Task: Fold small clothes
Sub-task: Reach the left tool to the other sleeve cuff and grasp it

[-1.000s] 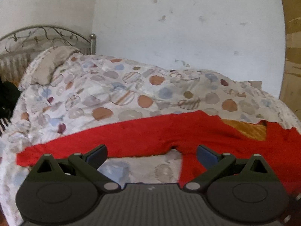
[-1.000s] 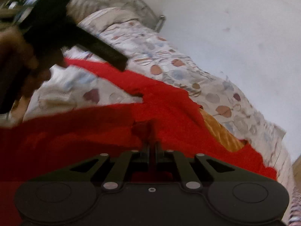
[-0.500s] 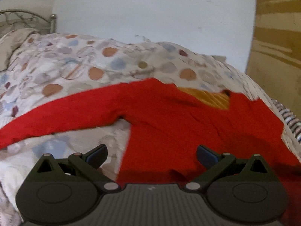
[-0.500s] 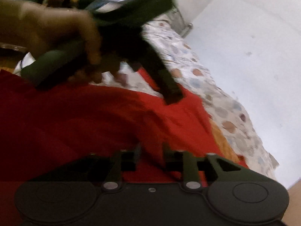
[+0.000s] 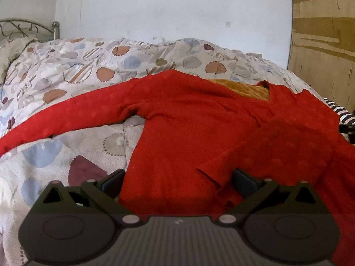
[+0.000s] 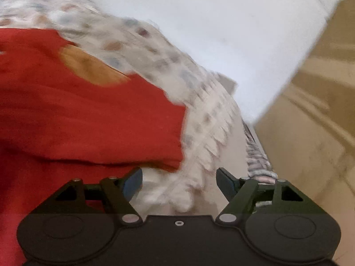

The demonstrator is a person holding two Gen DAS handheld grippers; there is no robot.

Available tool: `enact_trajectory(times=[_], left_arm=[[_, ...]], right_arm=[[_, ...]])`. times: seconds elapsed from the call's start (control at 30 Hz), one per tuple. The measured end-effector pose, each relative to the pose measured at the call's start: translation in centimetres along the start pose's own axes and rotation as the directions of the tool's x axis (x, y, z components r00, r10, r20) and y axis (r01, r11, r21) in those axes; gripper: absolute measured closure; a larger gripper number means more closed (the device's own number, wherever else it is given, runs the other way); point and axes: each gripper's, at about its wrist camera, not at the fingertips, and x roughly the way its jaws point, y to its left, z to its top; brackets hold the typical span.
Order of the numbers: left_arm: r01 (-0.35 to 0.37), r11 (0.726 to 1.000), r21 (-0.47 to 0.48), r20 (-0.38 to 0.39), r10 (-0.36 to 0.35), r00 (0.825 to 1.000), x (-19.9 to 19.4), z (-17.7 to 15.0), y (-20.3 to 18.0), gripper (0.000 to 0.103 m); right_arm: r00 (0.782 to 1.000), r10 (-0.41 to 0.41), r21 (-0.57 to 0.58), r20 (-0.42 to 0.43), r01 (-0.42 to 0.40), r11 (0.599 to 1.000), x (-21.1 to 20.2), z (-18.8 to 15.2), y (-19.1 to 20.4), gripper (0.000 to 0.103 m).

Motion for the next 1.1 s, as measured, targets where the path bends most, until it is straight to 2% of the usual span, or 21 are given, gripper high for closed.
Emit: enact_trajectory(times=[0.07,0.17,0.23,0.27,0.3,0.37,0.5,0.6,0.67,0.77,0.87,0.93,0.97,1.0,1.03,1.07,1.1], left_arm=[[0.010,1.000,-0.013,-0.004,-0.011,1.000,0.1,0.1,0.3,0.000],[0.016,1.000,-0.021,-0.005,-0.016,1.000,0.3,0.1,0.5,0.000],[0.015,1.000,-0.020,-0.004,-0.015,1.000,0.3,0.0,0.5,0.000],[0.015,1.000,-0.019,-0.004,-0.015,1.000,0.3,0.0,0.5,0.000],[0.015,1.000,-0.020,-0.004,-0.015,1.000,0.3,0.0,0.5,0.000],[0.016,1.000,-0.021,-0.004,-0.016,1.000,0.3,0.0,0.5,0.000],[0.015,1.000,-0.017,-0.003,-0.015,1.000,0.3,0.0,0.5,0.000],[0.015,1.000,-0.016,-0.003,-0.015,1.000,0.3,0.0,0.4,0.000],[0.015,1.000,-0.016,-0.003,-0.015,1.000,0.3,0.0,0.4,0.000],[0.014,1.000,-0.016,-0.003,-0.014,1.000,0.3,0.0,0.4,0.000],[0.031,0.999,-0.027,-0.008,-0.031,0.999,0.1,0.3,0.7,0.001],[0.065,0.997,-0.048,-0.033,-0.067,0.997,-0.7,1.3,1.7,0.000],[0.066,0.996,-0.066,-0.043,-0.069,0.997,-1.3,1.8,2.3,0.000],[0.055,0.995,-0.088,-0.043,-0.059,0.997,-2.2,2.4,3.2,0.000],[0.044,0.993,-0.105,-0.038,-0.048,0.998,-3.2,2.8,4.1,0.000],[0.037,0.992,-0.122,-0.029,-0.041,0.999,-4.1,3.3,5.2,0.000],[0.033,0.989,-0.142,-0.016,-0.035,0.999,-4.9,3.5,6.4,0.000]], right_arm=[[1.000,0.021,-0.011,0.009,-0.021,1.000,1.7,0.1,0.0,0.036],[0.997,0.057,0.006,0.049,-0.057,0.998,2.6,0.5,0.2,0.050],[0.996,0.048,-0.009,0.079,-0.047,0.999,2.5,0.6,0.4,0.065],[0.994,0.050,-0.013,0.097,-0.049,0.999,2.2,0.6,0.4,0.081],[0.992,0.054,-0.009,0.112,-0.053,0.999,1.8,0.6,0.4,0.090],[0.991,0.052,0.039,0.127,-0.058,0.998,1.2,0.6,-0.2,0.092],[0.995,0.051,0.206,0.085,-0.068,0.976,0.7,-0.6,-2.1,0.093],[0.996,0.080,0.247,0.025,-0.084,0.965,2.0,-1.3,-1.8,0.093],[0.997,0.075,0.236,0.024,-0.079,0.968,2.3,-1.4,-1.3,0.093],[0.997,0.069,0.224,0.030,-0.074,0.972,1.9,-1.3,-1.1,0.088],[0.998,0.057,0.262,0.021,-0.061,0.963,0.7,-1.6,-1.6,0.078],[0.998,0.053,0.309,0.017,-0.056,0.949,-0.6,-2.0,-2.2,0.068],[0.999,0.051,0.333,0.015,-0.053,0.941,-1.4,-2.2,-2.5,0.058],[0.999,0.046,0.358,0.009,-0.046,0.933,-2.6,-2.4,-2.8,0.043],[0.999,0.036,0.381,0.002,-0.034,0.924,-4.1,-2.6,-3.1,0.035],[1.000,0.028,0.404,0.003,-0.027,0.915,-5.6,-2.9,-3.3,0.018],[1.000,0.023,0.425,0.011,-0.026,0.905,-7.2,-3.2,-3.3,0.006]])
